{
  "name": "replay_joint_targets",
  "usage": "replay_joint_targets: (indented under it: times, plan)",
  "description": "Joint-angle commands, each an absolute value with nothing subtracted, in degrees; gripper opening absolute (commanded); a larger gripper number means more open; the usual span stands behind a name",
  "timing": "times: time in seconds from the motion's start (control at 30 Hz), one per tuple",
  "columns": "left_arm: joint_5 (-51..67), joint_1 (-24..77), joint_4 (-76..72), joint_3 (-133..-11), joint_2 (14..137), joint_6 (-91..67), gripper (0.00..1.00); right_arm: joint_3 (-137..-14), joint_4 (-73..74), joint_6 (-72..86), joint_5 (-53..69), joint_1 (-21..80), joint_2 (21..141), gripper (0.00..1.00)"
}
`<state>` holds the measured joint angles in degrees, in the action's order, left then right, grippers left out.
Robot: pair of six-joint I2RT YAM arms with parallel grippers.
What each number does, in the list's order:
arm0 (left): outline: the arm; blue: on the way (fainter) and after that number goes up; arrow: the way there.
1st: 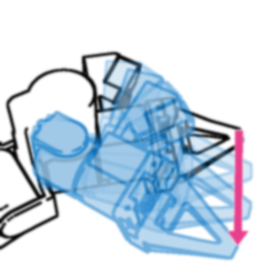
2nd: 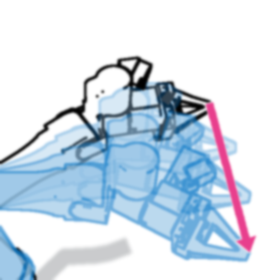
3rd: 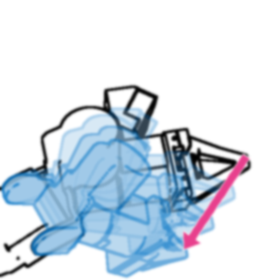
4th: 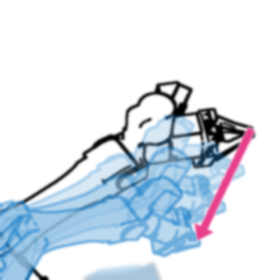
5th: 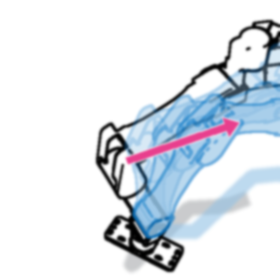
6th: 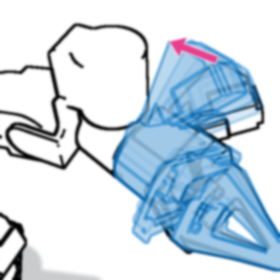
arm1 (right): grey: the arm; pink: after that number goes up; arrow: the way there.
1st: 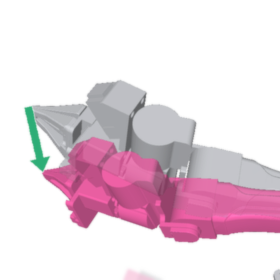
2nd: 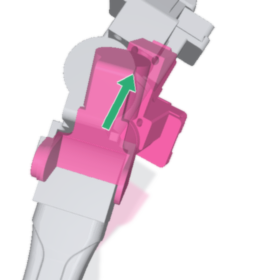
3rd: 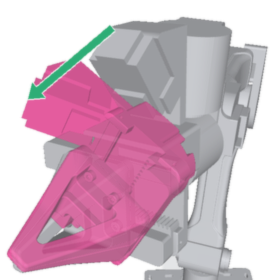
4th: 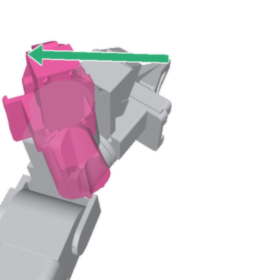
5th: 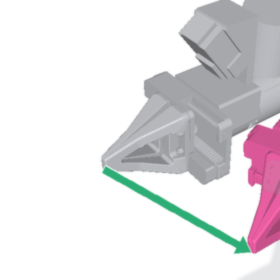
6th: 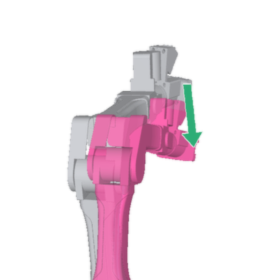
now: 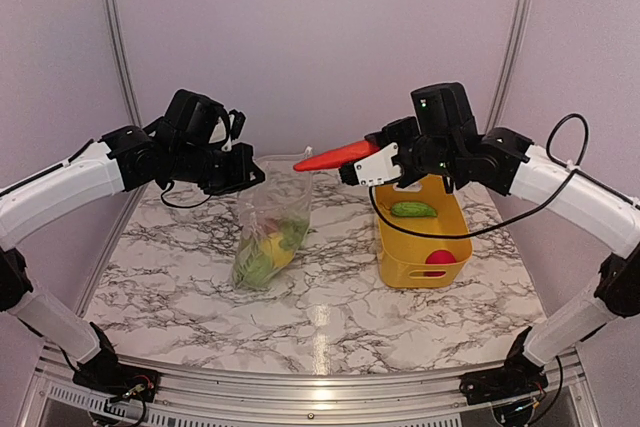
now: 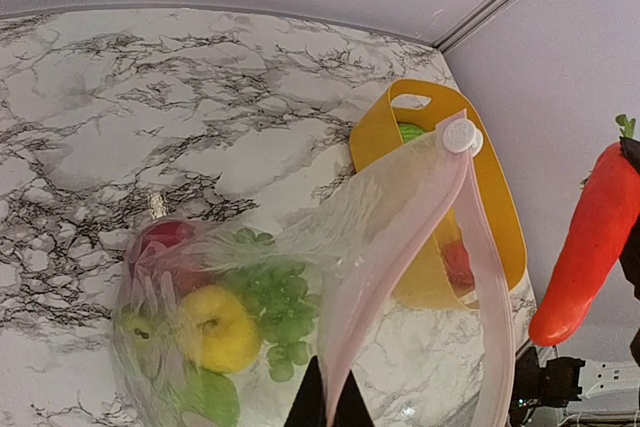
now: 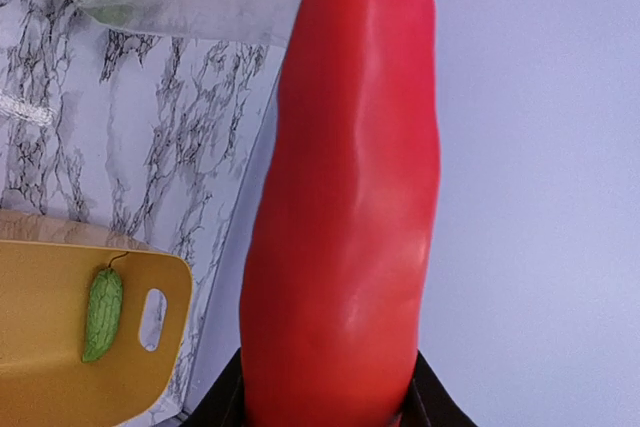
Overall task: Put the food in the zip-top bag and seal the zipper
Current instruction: Place the fake vegetable in the zipper food storage bag.
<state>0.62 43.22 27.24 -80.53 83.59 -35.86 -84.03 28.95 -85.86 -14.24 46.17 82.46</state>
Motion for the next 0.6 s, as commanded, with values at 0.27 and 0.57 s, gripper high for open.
replay_joint_targets:
  times: [0.27, 0.57]
  plan:
    - [3.8, 43.1, 26.1, -80.7, 84.0, -36.8, 0.0, -77.3, 11.0, -113.8, -19.5, 51.3, 80.6, 0.12]
    - [4.9, 43.1, 25.5, -80.6, 84.4, -37.1, 0.0, -78.0, 3.4, -129.7, -19.0, 52.3, 84.7, 0.18]
